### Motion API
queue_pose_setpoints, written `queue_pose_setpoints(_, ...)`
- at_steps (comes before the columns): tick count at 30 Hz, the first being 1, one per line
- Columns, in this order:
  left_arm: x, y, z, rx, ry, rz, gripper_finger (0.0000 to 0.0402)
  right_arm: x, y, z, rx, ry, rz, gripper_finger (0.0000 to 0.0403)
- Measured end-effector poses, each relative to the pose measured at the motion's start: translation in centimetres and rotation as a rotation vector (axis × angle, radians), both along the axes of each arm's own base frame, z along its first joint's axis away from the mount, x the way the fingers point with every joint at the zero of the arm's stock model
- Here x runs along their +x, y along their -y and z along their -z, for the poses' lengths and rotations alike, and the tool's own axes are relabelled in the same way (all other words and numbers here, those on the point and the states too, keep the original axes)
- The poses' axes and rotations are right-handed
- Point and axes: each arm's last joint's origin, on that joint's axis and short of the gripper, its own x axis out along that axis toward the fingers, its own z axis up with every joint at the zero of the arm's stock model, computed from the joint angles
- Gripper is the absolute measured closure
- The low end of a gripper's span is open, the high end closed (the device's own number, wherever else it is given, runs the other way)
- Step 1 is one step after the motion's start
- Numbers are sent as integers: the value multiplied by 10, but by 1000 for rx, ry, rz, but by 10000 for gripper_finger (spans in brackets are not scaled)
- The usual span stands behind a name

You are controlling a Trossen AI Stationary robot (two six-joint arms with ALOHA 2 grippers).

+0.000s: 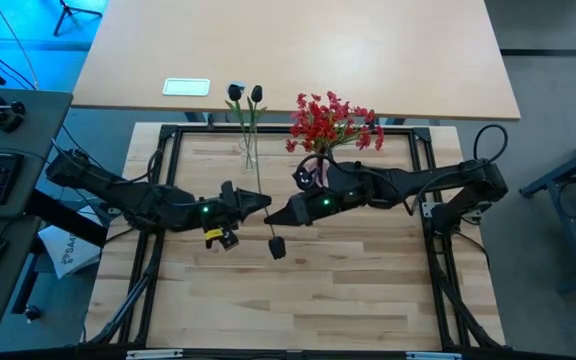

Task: Sort flowers into vase by color
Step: Put the black tulip into the transparent vase

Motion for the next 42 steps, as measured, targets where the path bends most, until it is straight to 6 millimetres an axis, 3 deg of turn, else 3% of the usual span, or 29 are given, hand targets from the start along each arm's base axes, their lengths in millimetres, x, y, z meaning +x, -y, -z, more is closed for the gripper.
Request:
queue_pose_setpoints(8, 0, 0, -1, -6, 6, 7, 394, 1, 2, 0, -1, 4, -2, 396)
queue_pose_setpoints(15, 0, 0, 0, -4, -1, 13, 399, 1, 5, -2, 6, 17, -24, 367)
queue_pose_setpoints(19, 0, 0, 0, -4, -4, 12, 400, 1, 8, -2, 15, 21, -39, 326)
queue_pose_setpoints(26, -1, -1, 0, -84, 18, -31, 401, -4, 14, -13, -43, 95, -35, 217)
queue_pose_setpoints(31, -13, -9, 9, -291, -27, -140, 401, -17, 25, -33, -92, 222, -137, 165)
queue_pose_setpoints(34, -30, -22, 11, -560, -21, -215, 401, -30, 29, -48, -116, 289, -156, 156)
queue_pose_setpoints(38, -57, -41, 2, -976, 148, -325, 401, -42, 30, -58, -194, 338, -154, 156)
queue_pose_setpoints(42, -78, -51, -1, -1270, 395, -251, 401, -58, 32, -71, -280, 401, -103, 156)
